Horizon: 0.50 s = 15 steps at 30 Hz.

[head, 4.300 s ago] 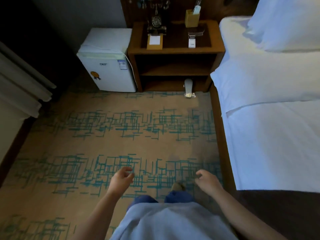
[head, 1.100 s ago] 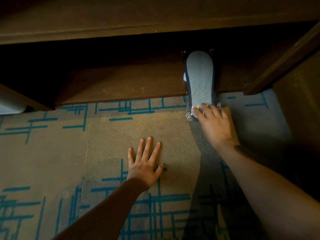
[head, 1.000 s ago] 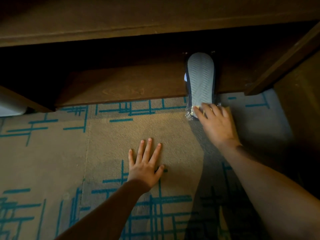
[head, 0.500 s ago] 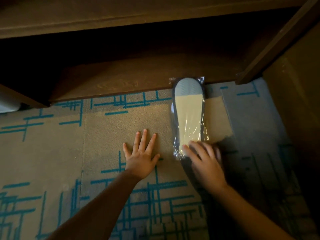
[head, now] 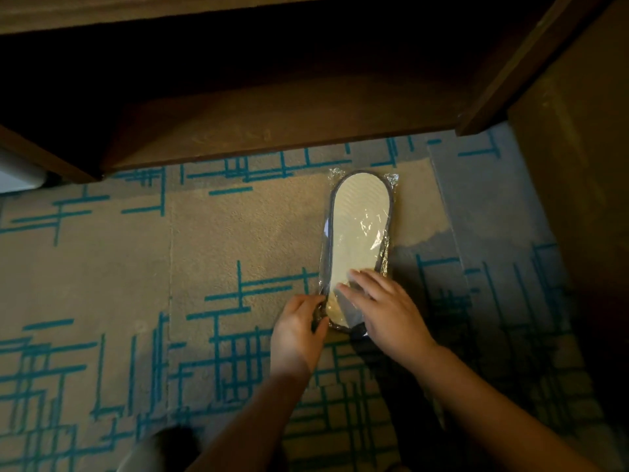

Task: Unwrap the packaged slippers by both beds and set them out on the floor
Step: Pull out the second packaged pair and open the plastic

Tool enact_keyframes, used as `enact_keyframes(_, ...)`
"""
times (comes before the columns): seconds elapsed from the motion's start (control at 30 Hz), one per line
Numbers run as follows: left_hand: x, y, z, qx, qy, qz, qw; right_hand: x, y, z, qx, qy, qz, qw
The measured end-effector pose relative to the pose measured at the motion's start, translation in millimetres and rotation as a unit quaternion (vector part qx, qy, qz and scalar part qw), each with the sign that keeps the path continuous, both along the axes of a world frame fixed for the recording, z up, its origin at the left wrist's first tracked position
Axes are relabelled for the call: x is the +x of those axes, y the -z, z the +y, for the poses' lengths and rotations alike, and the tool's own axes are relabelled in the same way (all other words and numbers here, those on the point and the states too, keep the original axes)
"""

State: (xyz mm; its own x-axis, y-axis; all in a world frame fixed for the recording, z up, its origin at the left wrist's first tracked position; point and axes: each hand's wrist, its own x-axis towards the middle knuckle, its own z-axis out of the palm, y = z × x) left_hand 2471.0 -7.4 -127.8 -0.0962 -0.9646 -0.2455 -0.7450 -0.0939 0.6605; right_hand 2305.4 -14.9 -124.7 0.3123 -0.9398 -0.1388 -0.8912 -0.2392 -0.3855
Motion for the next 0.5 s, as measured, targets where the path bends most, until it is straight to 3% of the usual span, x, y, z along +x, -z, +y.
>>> enact_keyframes(0.3, -0.5, -5.8, -6.8, -0.005, 0.006, 0.000, 1.000, -1.6, -1.3, -9.0, 0.019, -0.017, -0.004, 1.000)
enact_keyframes(0.5, 18.8, 2.7, 20.3, -0.108, 0.131, -0.033, 0.985, -6.6, -3.5, -17.1, 0.042, -0.023, -0.013, 0.999)
